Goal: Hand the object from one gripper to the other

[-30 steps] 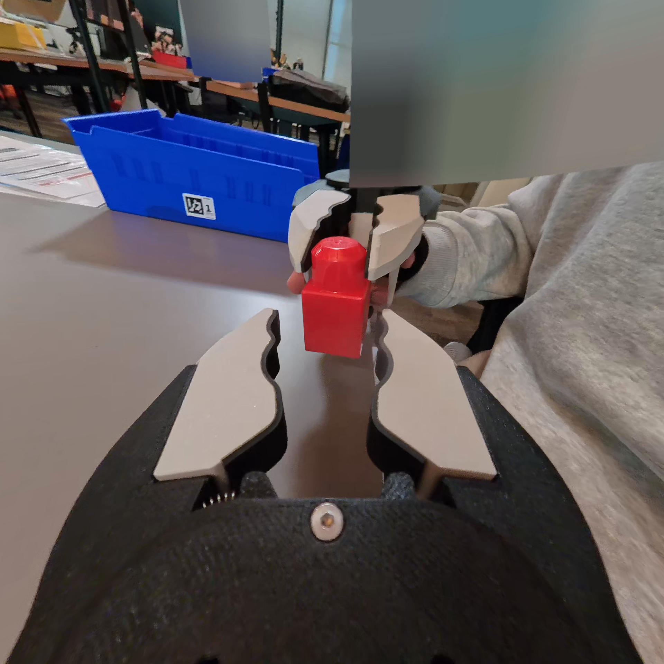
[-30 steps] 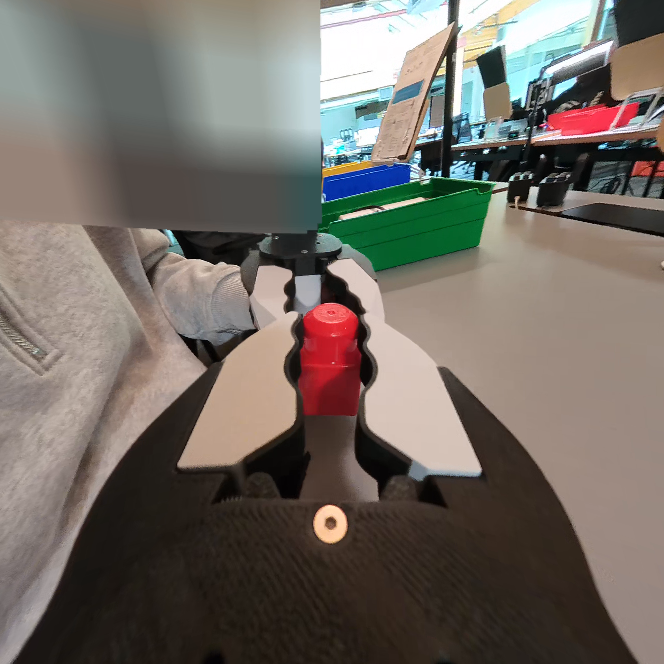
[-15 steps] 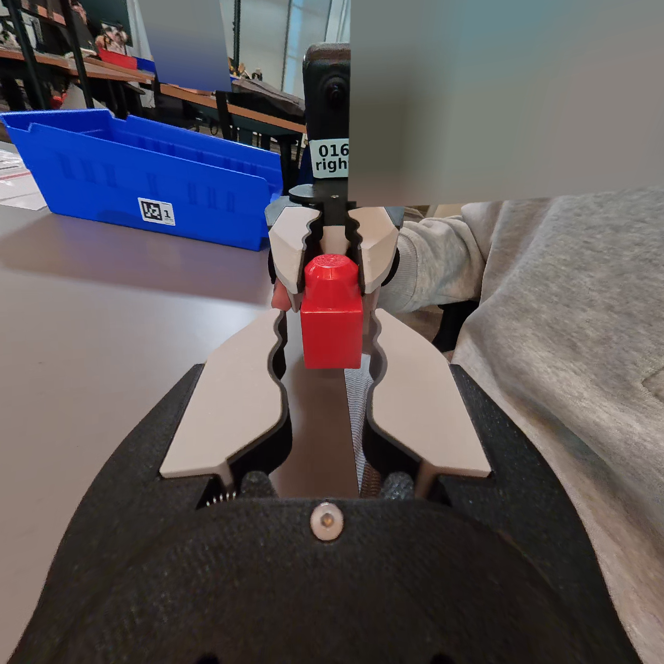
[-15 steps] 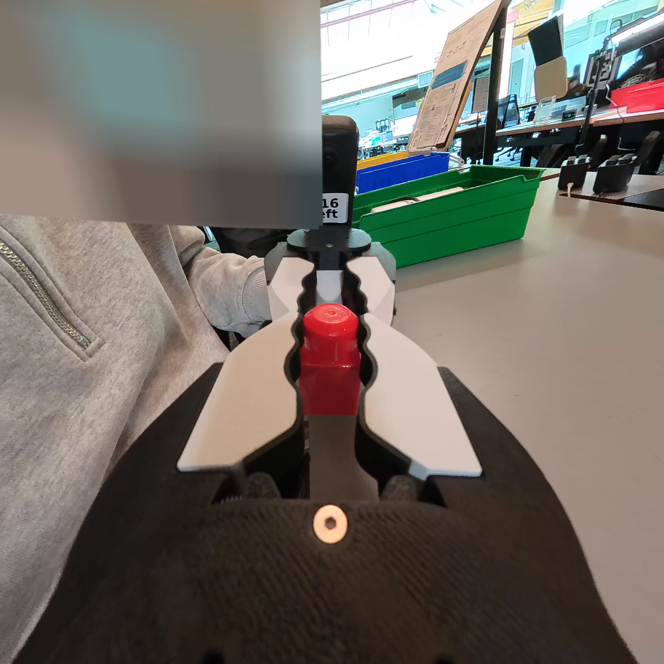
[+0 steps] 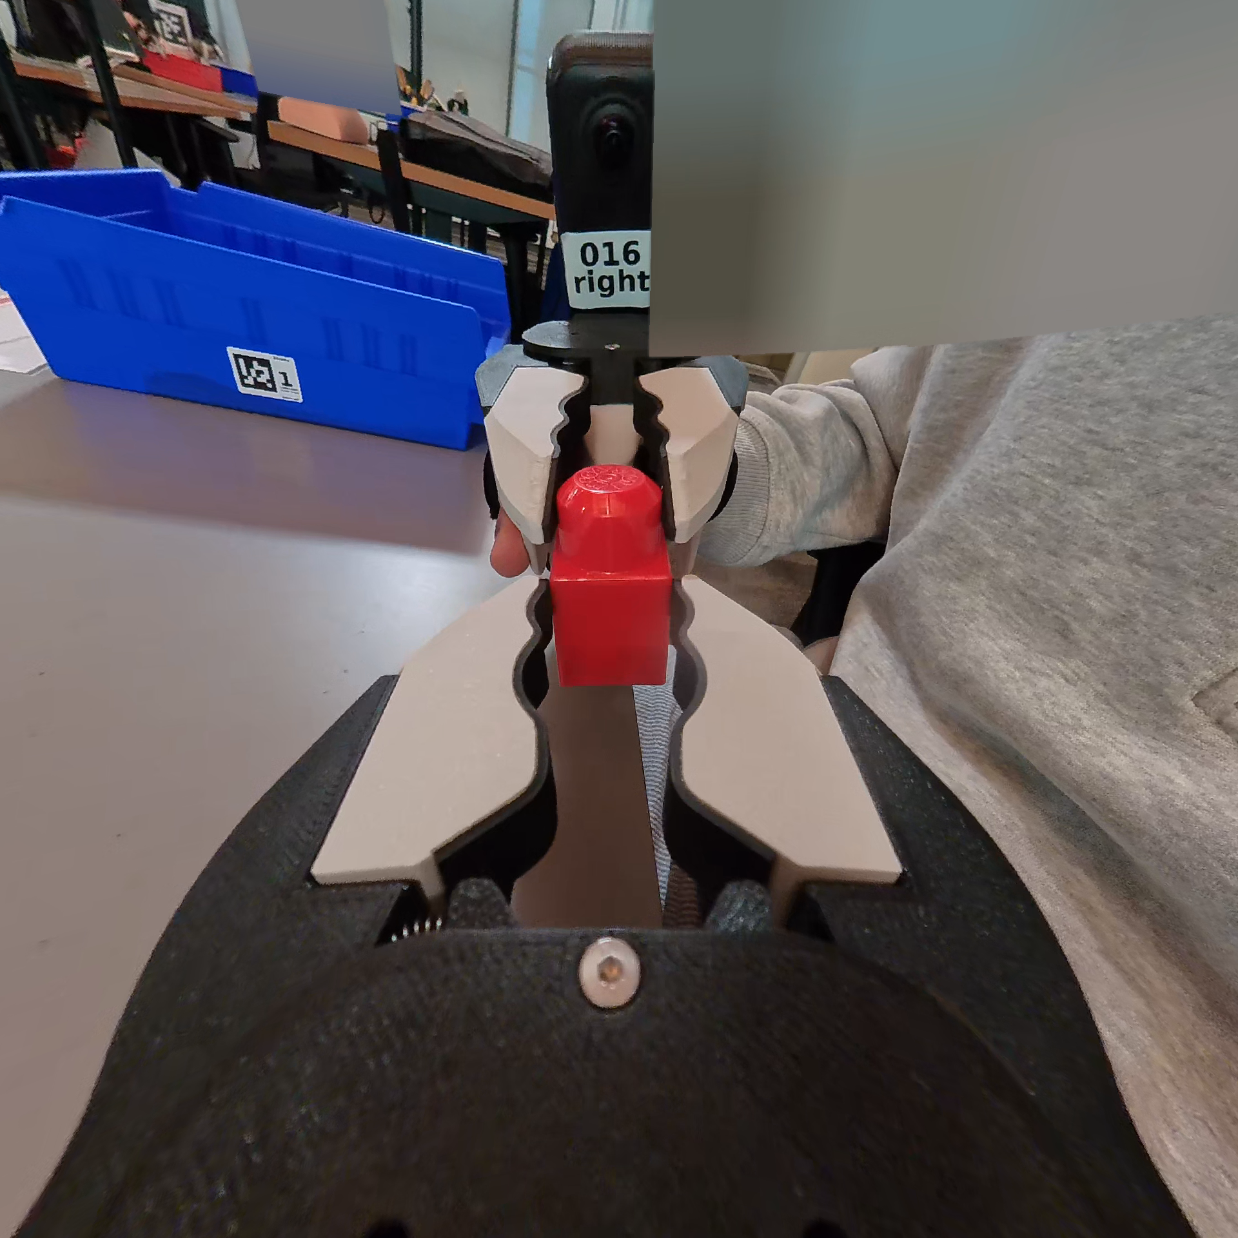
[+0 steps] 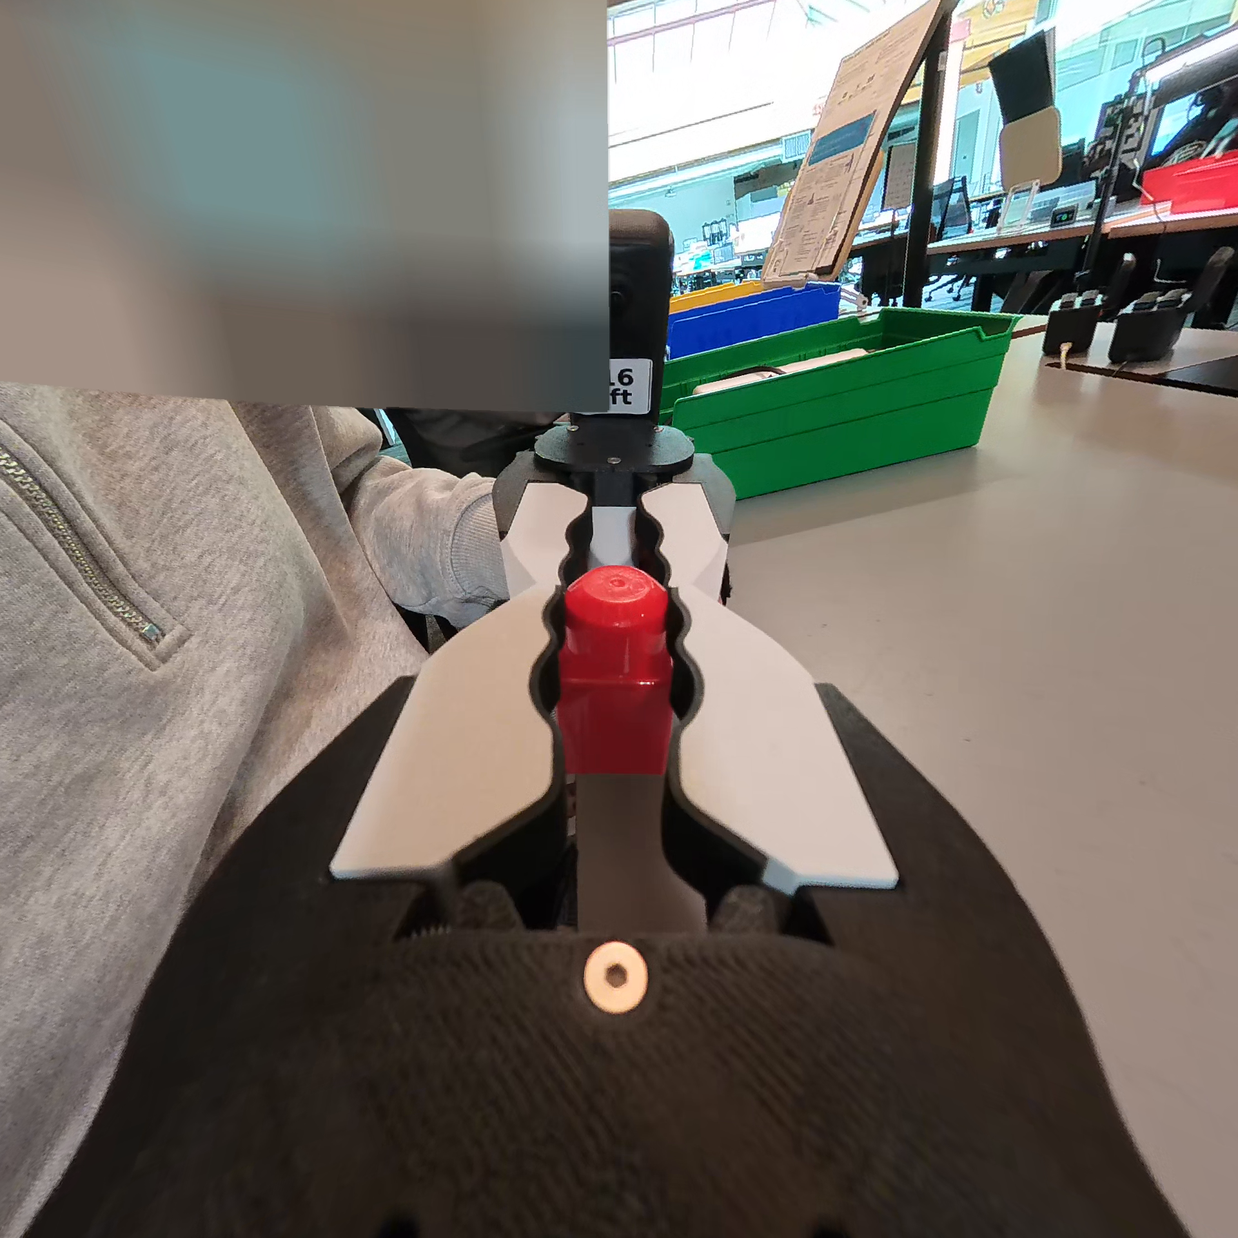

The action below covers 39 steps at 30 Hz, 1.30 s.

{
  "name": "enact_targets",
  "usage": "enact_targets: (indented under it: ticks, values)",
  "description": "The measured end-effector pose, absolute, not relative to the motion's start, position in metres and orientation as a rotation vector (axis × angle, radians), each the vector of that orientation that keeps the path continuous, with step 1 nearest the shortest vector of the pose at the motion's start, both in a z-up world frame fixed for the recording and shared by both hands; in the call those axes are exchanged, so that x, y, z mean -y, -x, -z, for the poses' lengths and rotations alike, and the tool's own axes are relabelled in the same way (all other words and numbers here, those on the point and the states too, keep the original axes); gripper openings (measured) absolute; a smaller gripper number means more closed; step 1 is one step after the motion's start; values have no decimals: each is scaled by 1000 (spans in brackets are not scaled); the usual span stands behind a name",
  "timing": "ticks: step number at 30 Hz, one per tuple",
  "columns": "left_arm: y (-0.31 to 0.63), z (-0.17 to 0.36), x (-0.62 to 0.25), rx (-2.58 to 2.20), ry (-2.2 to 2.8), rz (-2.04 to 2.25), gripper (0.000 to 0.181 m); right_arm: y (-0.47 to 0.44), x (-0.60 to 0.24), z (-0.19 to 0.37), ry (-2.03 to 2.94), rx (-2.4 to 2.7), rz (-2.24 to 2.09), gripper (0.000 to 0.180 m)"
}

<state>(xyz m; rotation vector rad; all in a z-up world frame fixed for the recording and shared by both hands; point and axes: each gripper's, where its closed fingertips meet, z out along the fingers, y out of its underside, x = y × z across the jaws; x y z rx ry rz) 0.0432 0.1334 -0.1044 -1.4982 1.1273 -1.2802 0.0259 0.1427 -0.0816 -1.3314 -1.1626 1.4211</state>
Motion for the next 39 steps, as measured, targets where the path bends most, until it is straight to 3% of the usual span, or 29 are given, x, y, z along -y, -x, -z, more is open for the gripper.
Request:
enact_targets:
  ticks: [4,7,39]
  values:
    - [-41,102,-137,-1113,1491,1251,34,-26,-149,79,1327,1118,-1395,53]
    - [-37,100,-141,-1082,1492,1258,34,-28,-152,76,1319,1089,-1401,59]
    - [-24,71,-150,-907,1402,1374,33,-20,-150,91,1360,1151,-1317,35]
